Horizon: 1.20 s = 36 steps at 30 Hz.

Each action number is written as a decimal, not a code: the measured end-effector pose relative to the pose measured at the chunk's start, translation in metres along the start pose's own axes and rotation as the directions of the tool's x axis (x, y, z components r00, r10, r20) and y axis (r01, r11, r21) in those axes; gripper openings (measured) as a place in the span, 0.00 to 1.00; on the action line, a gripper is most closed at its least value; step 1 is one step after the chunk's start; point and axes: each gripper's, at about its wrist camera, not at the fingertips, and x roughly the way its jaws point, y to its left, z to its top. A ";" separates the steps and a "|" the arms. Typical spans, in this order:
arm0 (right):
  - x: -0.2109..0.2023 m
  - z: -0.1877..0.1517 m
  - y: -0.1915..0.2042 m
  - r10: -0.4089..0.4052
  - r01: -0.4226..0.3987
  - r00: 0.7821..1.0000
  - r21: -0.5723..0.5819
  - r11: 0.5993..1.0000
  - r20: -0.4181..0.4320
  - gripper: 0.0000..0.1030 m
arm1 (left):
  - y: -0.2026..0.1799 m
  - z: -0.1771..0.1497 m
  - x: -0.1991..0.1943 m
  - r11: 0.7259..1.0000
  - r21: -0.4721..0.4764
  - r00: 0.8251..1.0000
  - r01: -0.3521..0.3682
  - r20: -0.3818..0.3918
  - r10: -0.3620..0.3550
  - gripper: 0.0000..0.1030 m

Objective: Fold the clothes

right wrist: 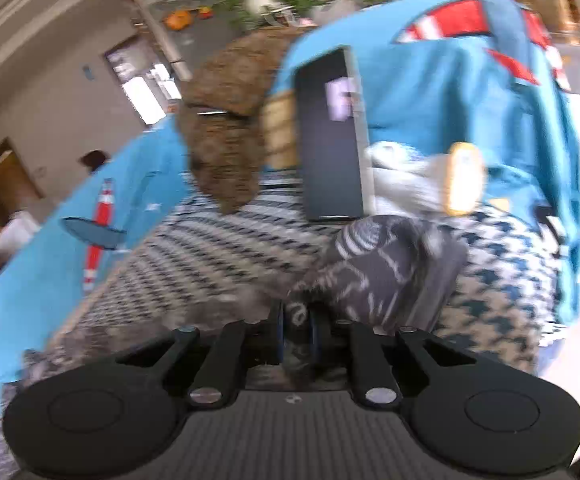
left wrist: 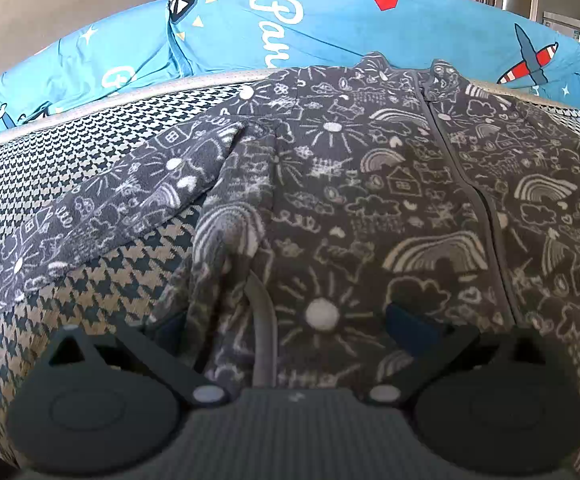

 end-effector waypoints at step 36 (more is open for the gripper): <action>0.018 -0.074 0.263 0.699 -0.799 0.601 -0.308 0.516 -0.388 0.14 | 0.060 0.084 0.002 0.987 -0.158 0.999 0.025 0.047 -0.018 1.00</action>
